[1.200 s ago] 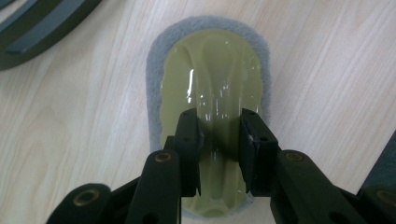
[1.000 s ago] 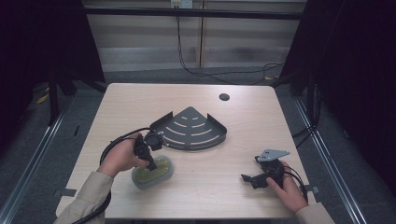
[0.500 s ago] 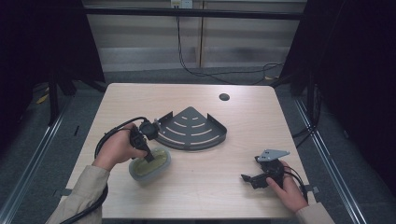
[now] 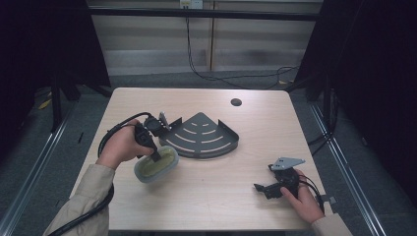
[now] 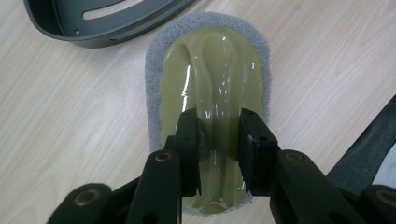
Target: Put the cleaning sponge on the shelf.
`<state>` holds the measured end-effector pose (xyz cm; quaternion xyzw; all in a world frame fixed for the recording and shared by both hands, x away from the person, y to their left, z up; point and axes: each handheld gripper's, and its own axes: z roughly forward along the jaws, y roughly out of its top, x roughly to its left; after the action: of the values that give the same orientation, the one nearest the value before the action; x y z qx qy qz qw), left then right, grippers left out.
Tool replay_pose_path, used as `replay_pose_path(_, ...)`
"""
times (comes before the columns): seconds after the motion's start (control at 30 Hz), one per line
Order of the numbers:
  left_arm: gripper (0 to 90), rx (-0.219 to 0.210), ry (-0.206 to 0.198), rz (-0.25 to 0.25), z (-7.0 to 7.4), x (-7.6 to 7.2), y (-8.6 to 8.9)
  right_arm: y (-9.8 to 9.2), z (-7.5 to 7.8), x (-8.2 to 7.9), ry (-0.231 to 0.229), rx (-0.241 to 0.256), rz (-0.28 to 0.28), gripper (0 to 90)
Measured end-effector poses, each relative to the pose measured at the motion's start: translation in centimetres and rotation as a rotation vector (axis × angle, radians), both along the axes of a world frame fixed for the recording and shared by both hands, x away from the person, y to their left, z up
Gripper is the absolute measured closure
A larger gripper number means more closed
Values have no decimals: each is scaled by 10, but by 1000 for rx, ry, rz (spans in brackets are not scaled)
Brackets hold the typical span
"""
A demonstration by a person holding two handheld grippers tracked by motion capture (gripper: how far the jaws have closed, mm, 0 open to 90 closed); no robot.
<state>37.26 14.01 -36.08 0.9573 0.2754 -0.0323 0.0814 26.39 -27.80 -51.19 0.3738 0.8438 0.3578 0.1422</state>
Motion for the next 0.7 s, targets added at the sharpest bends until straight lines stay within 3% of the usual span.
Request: replay_pose_path(0.7, 713, -3, -22, 60, 23, 24, -13, 0, 0, 0, 0, 0, 0, 50)
